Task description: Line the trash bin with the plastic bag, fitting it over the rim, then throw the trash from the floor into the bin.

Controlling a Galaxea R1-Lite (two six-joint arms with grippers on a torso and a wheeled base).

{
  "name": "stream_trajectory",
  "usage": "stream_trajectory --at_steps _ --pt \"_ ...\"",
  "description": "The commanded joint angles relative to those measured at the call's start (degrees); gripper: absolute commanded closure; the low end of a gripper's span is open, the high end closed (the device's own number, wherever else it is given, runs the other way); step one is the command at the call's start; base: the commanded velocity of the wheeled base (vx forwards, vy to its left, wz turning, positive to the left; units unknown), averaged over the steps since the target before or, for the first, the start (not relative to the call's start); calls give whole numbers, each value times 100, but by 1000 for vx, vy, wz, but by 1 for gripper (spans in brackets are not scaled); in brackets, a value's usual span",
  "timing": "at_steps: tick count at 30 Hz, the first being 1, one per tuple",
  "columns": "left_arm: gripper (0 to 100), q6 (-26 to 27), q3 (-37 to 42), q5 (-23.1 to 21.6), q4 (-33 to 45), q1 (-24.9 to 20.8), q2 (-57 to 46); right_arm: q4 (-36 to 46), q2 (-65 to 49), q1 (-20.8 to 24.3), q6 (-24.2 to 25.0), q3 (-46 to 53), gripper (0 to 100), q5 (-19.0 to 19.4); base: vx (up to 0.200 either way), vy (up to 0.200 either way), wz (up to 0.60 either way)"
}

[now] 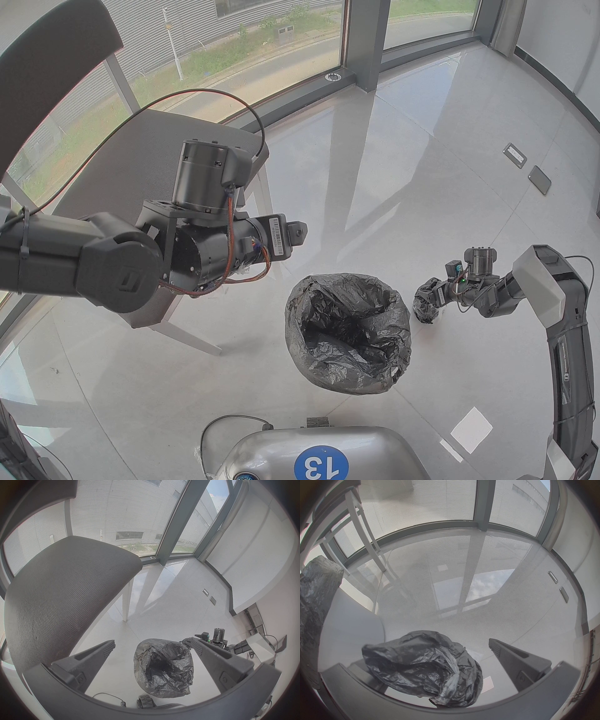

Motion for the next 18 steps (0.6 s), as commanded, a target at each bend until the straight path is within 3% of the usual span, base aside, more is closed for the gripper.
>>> stream_trajectory --at_steps 1,11,18 --pt "0 -8 -53 2 -4 10 99 79 123 -5 1 -184 100 -5 0 0 0" --pt "0 -17 -35 10 5 159 231 184 -27 13 -17 -78 100 4 0 0 0" --pt "0 -25 79 19 22 151 274 44 -1389 -66 -342 1275 100 4 0 0 0"
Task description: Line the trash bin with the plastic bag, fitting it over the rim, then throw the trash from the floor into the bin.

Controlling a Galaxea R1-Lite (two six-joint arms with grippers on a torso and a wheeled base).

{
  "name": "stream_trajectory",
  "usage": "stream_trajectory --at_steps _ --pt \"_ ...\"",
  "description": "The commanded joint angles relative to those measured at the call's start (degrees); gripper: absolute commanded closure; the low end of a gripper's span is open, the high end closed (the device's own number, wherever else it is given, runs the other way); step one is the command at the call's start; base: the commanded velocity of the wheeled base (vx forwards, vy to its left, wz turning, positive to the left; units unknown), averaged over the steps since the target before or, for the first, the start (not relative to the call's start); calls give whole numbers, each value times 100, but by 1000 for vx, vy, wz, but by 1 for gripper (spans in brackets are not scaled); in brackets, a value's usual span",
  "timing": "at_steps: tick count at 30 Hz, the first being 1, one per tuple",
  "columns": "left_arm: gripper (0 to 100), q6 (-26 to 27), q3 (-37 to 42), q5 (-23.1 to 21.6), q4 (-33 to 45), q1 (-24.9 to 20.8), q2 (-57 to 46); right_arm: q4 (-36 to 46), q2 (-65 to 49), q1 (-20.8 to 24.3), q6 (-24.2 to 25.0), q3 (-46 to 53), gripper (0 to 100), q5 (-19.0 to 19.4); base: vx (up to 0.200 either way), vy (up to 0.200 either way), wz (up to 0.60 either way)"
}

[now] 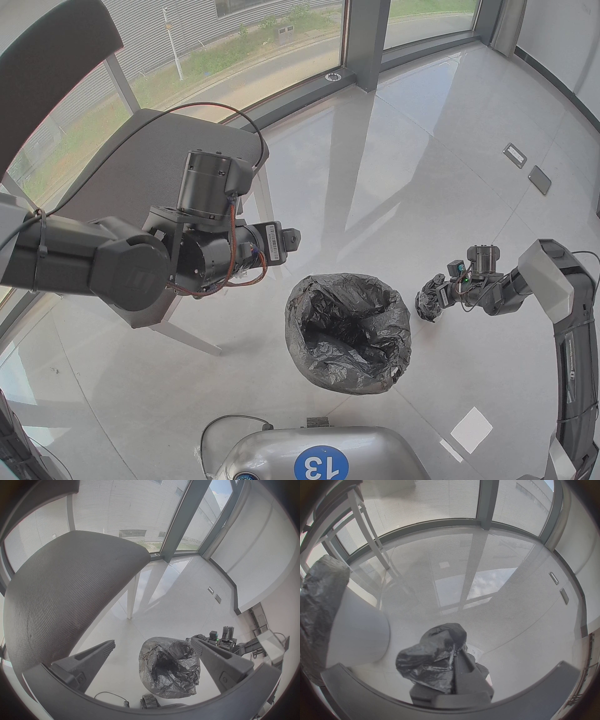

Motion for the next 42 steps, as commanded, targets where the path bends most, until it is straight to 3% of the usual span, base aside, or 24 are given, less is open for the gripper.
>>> stream_trajectory --at_steps 1,6,11,16,21,25,32,42 --pt "0 2 140 6 10 -7 67 -155 -1288 -105 -230 1088 100 6 0 0 0" --pt "0 2 360 23 10 2 58 -559 -2659 -193 -335 2222 100 50 0 0 0" --pt "0 19 395 41 -8 81 181 -1306 -4004 -35 -300 3242 100 393 0 0 0" --pt "0 11 395 41 -8 81 269 -1465 -5050 580 -283 3760 100 516 0 0 0" --pt "0 125 395 94 -8 81 348 -1438 -5735 1697 42 4411 100 507 0 0 0" --pt "0 142 395 120 -16 81 348 -1456 -5814 2338 315 4877 100 472 0 0 0" --pt "0 142 395 173 -16 178 296 -1412 -5797 3006 376 5316 100 481 0 0 0" --pt "0 160 403 164 -16 318 -21 -1473 -4698 3173 543 5263 100 551 0 0 0"
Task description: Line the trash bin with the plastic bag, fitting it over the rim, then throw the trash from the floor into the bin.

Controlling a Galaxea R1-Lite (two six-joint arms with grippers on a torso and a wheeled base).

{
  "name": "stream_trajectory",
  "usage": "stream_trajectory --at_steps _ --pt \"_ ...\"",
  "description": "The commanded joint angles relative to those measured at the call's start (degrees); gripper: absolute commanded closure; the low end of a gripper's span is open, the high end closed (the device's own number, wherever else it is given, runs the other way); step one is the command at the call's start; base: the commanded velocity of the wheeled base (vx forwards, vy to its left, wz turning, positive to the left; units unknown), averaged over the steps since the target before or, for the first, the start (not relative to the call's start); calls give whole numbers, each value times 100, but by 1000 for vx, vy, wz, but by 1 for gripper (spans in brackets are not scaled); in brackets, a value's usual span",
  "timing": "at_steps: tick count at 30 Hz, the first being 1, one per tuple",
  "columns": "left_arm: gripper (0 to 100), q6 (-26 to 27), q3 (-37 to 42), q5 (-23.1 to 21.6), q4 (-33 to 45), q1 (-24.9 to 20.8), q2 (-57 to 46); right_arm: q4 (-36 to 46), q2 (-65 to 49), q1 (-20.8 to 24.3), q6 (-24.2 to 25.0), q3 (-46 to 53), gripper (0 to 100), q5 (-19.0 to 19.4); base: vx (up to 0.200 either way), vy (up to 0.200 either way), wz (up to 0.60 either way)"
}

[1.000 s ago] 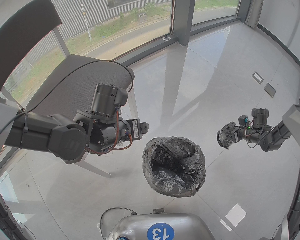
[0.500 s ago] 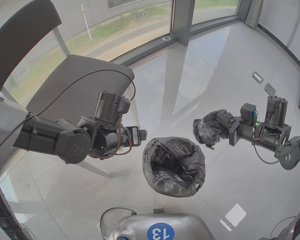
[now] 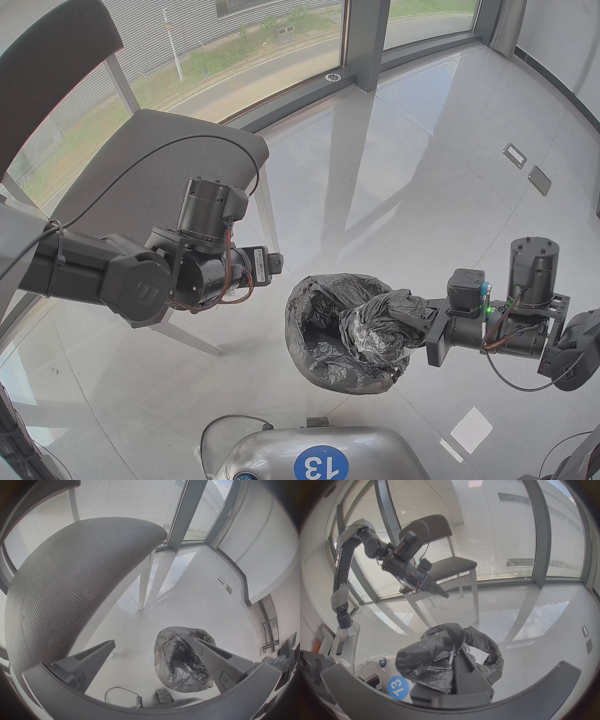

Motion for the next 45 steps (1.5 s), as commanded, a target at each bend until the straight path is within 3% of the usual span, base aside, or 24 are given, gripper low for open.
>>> stream_trajectory --at_steps 1,13,22,29,45 --pt "0 8 -5 6 -2 77 -193 -51 824 33 90 -162 100 23 0 0 0" --pt "0 16 -31 6 -63 165 -210 -165 2257 -196 108 -760 100 23 0 0 0" --pt "0 8 -5 6 -160 306 -202 -165 3180 -723 82 -2122 100 32 0 0 0" --pt "0 8 -5 6 -160 332 -193 37 3680 -750 99 -2781 100 32 0 0 0" --pt "0 -28 118 6 -169 385 -298 72 4102 -750 117 -3115 100 23 0 0 0"
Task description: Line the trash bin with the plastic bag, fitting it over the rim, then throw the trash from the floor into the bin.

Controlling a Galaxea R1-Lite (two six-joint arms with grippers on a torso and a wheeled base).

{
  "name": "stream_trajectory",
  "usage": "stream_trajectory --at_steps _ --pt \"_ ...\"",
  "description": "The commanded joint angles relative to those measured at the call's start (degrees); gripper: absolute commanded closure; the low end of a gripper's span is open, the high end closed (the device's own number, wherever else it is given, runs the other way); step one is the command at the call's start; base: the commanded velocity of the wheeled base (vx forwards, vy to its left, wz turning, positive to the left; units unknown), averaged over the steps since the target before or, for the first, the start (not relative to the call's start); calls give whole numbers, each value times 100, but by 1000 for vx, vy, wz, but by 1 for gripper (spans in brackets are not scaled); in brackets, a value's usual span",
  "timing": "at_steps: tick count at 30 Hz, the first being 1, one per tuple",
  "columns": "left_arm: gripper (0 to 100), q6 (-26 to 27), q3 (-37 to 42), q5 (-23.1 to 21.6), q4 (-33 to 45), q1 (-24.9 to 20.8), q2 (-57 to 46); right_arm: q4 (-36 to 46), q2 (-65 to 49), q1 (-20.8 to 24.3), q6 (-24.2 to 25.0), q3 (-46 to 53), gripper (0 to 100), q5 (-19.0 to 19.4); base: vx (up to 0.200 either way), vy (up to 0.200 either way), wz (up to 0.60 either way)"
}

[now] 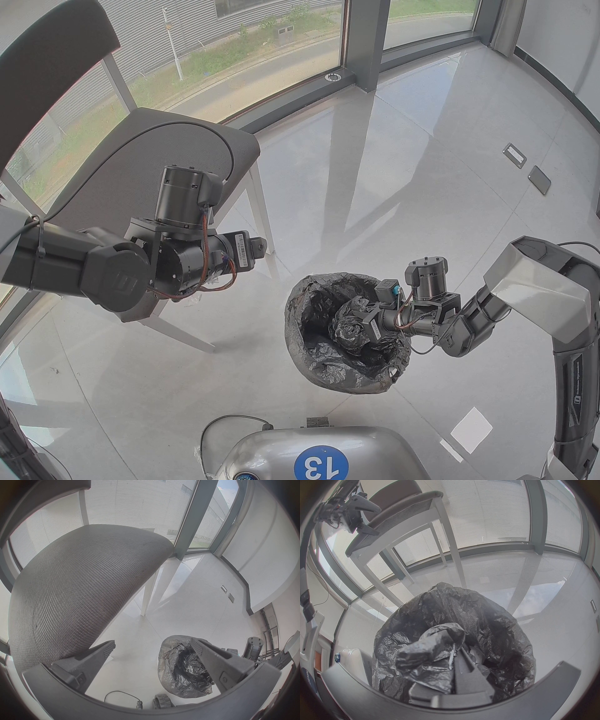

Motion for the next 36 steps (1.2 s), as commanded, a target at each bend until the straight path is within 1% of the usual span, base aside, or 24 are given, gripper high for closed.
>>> stream_trajectory --at_steps 1,6,7,11,15,18,22,23,24,26,28,30,32,33,34,36 --pt "0 -3 42 3 -4 -4 -52 -7 50 3 1 -15 100 1 0 0 0" --pt "0 -12 86 3 -13 -4 -61 10 41 3 1 29 100 1 0 0 0" --pt "0 -3 121 3 -66 -4 -70 28 41 3 10 29 0 1 0 0 0" --pt "0 14 253 3 -171 -4 -149 19 -47 3 133 38 0 1 0 0 0" --pt "0 14 349 3 -180 -4 -201 28 -161 3 133 90 0 1 0 0 0" --pt "0 14 420 3 -180 -13 -281 19 -469 11 133 310 0 1 0 0 0" --pt "0 23 428 3 -180 -4 -351 19 -1110 11 124 670 0 1 0 0 0" --pt "0 23 455 -5 -189 -22 -412 28 -1532 -6 133 908 0 -34 0 0 0" --pt "0 23 455 -5 -189 -22 -412 28 -1567 -6 133 925 0 -34 0 0 0" --pt "0 32 551 -5 -294 -145 -518 37 -2314 -120 133 1444 0 -69 0 0 0" --pt "0 41 595 -14 -356 -224 -535 37 -2639 -182 133 1690 0 -87 0 0 0" --pt "0 76 657 -32 -470 -435 -606 28 -3395 -437 124 2270 0 -104 0 0 0" --pt "0 93 666 -32 -479 -470 -623 28 -3571 -516 115 2411 0 -104 0 0 0" --pt "0 155 674 -32 -523 -584 -667 37 -4116 -709 98 2797 0 -104 0 0 0" --pt "0 155 674 -32 -523 -584 -667 37 -4116 -709 98 2797 0 -104 0 0 0" --pt "0 173 727 -32 -593 -743 -808 45 -4933 -1114 54 3536 0 -104 0 0 0"
